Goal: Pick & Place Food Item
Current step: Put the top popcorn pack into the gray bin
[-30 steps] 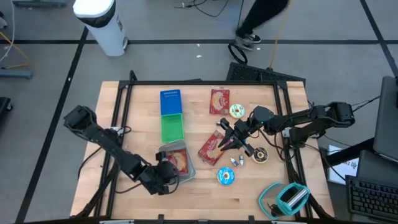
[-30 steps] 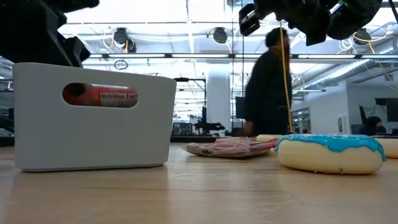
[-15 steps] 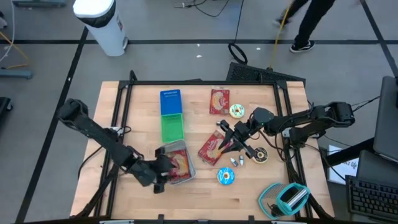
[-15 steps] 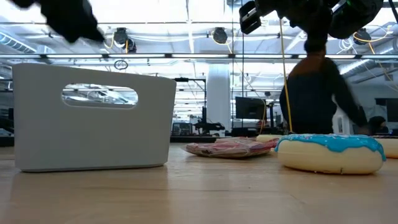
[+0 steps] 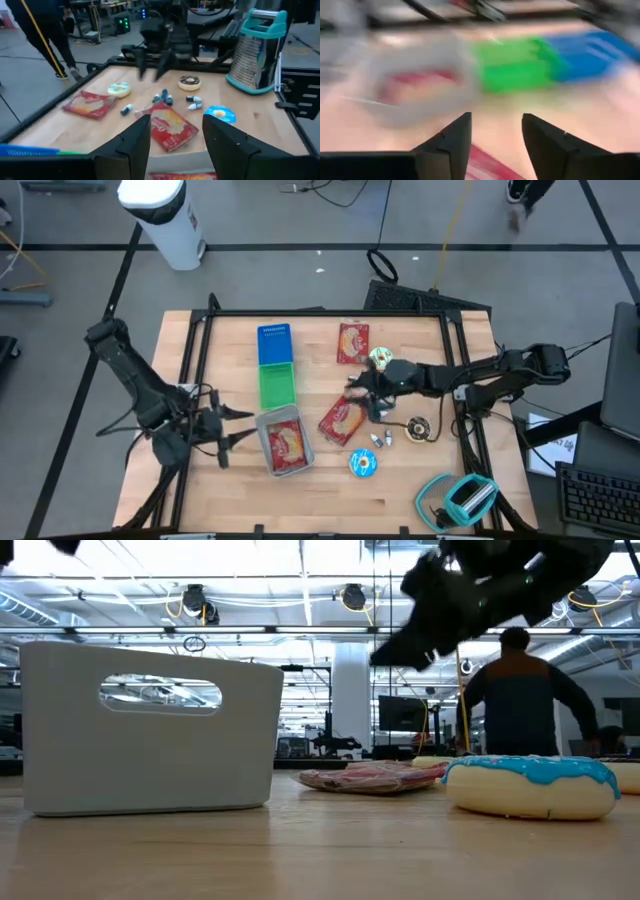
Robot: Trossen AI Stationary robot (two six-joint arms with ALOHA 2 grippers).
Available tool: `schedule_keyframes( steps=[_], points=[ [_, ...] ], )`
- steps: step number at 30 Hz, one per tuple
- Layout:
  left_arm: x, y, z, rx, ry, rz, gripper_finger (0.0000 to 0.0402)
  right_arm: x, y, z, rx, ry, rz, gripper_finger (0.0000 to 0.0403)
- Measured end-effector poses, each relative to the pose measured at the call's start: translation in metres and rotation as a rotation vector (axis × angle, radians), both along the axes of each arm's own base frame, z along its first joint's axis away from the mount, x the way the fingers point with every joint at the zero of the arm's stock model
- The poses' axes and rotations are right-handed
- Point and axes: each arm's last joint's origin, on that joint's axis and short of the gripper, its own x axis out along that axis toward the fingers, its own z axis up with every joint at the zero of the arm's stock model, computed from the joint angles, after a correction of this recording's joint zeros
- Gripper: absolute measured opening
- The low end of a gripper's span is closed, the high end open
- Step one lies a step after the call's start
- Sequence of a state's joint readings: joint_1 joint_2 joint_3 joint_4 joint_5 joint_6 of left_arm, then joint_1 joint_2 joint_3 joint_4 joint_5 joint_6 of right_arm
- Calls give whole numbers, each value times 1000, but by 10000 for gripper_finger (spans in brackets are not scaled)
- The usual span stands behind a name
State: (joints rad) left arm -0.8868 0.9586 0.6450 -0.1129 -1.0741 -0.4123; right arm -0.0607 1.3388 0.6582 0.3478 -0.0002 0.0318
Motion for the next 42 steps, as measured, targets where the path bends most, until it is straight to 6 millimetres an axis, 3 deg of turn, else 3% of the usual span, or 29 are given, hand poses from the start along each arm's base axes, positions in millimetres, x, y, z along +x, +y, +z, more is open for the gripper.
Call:
schedule_keyframes(
  steps=[5,13,17,23,30,36,42],
  points=[
    [5,10,-6,-64,-65,-87,182,-11,-32,-12,-48,180,-187,195],
    [19,42,-5,-11,-84,-325,182,-5,-76,-6,21,320,-212,195],
    [16,64,-10,-12,-105,-313,182,11,-71,-9,51,300,-97,191],
    [1,90,-35,-45,-152,-288,182,27,-58,-26,-107,386,-31,192],
    [-16,104,-44,-87,-329,-227,182,24,-88,-41,-137,526,-156,186],
    [-18,106,-44,-87,-342,-217,182,17,-110,-58,-134,607,-189,185],
    [-17,106,-45,-111,-329,-216,182,14,-118,-68,-175,672,-229,180]
  ],
)
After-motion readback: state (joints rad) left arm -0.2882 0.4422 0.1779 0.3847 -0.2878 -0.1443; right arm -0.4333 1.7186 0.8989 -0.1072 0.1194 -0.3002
